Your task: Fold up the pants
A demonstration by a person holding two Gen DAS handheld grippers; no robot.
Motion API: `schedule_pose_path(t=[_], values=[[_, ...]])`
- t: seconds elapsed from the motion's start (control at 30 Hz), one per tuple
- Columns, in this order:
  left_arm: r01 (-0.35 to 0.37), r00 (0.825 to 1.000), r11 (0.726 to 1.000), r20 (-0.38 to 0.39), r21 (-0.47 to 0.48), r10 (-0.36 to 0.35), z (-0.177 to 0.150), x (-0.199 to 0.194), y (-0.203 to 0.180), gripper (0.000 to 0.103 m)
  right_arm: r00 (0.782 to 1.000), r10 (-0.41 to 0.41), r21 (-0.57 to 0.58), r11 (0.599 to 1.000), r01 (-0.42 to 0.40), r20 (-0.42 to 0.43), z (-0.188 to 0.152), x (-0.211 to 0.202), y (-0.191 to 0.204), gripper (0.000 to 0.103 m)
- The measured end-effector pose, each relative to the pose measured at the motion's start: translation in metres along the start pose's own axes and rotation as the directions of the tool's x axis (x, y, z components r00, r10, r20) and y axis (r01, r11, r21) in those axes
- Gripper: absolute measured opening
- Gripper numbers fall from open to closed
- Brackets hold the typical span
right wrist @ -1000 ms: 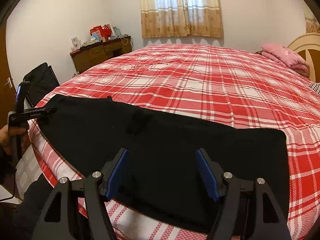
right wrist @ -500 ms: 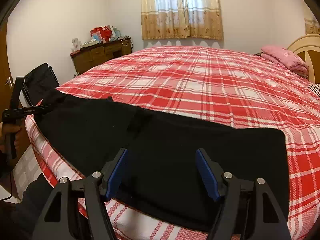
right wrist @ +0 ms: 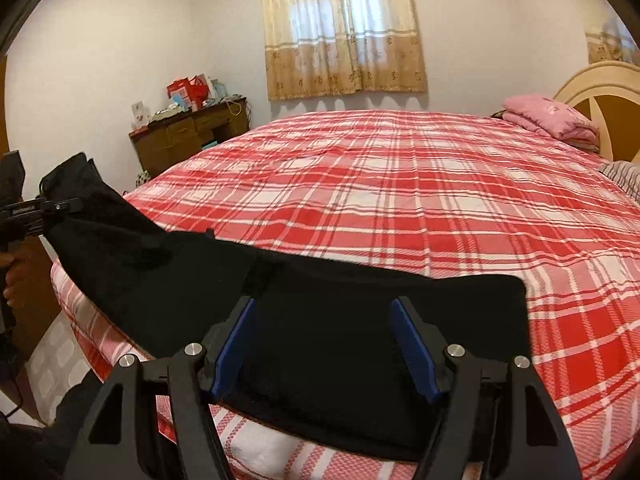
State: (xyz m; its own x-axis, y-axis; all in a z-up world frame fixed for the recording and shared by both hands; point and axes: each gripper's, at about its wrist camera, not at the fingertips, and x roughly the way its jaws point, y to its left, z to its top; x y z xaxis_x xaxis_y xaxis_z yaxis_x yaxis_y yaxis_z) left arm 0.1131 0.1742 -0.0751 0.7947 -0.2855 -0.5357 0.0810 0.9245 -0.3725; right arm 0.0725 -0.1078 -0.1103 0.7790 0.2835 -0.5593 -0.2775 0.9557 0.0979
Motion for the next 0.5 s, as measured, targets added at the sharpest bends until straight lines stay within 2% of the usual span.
schedule_pose_path(t=[0.27, 0.5], values=[[0.140, 0.990, 0.983, 0.017, 0.123, -0.143, 0.019, 0.005, -0.074, 0.025, 0.998, -0.064, 0.090, 0.994, 0.061, 0.026, -0.001, -0.035, -0.041, 0.070], [0.268, 0.963, 0.934, -0.042, 0.237, -0.265, 0.021, 0.030, -0.152, 0.025, 0.989, -0.146, 0.219, 0.966, 0.140, 0.011, -0.013, -0.049, -0.092, 0.070]])
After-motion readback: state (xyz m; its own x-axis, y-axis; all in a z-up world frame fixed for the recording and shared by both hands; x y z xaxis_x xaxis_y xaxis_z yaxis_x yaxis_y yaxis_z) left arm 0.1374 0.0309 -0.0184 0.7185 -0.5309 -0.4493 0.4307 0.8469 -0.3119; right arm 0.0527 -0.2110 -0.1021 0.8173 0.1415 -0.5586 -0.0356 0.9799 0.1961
